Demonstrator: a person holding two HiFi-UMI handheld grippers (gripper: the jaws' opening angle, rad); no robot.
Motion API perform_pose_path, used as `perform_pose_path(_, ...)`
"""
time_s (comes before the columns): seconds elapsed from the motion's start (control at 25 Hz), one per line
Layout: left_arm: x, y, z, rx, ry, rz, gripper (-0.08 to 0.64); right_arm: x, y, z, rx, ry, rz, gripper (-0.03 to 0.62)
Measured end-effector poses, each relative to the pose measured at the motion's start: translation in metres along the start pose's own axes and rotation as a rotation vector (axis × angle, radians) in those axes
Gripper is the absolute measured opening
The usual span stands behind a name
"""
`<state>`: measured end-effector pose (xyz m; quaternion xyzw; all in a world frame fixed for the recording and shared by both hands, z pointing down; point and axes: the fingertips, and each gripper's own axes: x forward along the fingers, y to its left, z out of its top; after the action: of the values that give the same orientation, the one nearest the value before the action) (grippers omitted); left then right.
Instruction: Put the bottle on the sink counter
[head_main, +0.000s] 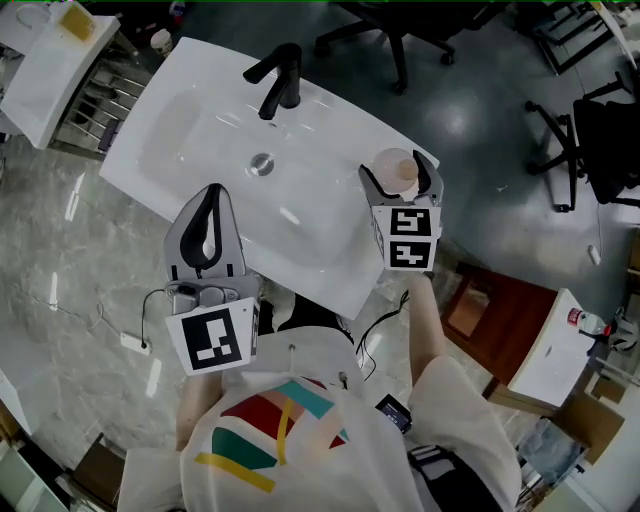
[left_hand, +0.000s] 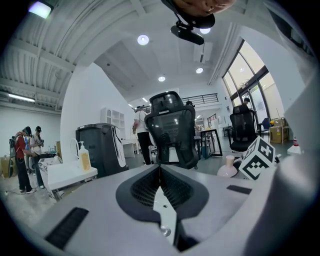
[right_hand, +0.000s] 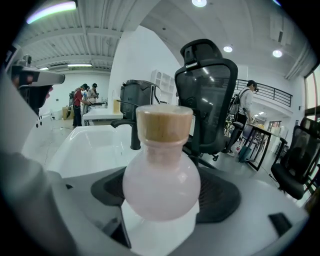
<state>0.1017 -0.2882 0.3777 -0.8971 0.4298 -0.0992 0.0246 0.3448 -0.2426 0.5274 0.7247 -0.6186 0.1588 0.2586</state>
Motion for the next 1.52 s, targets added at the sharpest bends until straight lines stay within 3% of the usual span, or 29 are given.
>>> perform_pose_path(0.48, 0.019, -0.034, -0.023, -0.027, 0.05, -0.029, 0.018, 0.024, -0.021, -0.042, 0.034, 0.056, 0.005, 0.392)
perform_pose_path(0.68, 0.022, -0.045, -0.034, -0.003, 0.088, -0.046, 0.018, 0.034, -0.03, -0.055, 0.038, 0.072, 0.006, 0.392)
perform_pose_path(1.52, 0.025, -0.052, -0.034, -0.01, 0.097, -0.035, 0.018, 0.053, -0.046, -0.087, 0.111, 0.139, 0.024, 0.392)
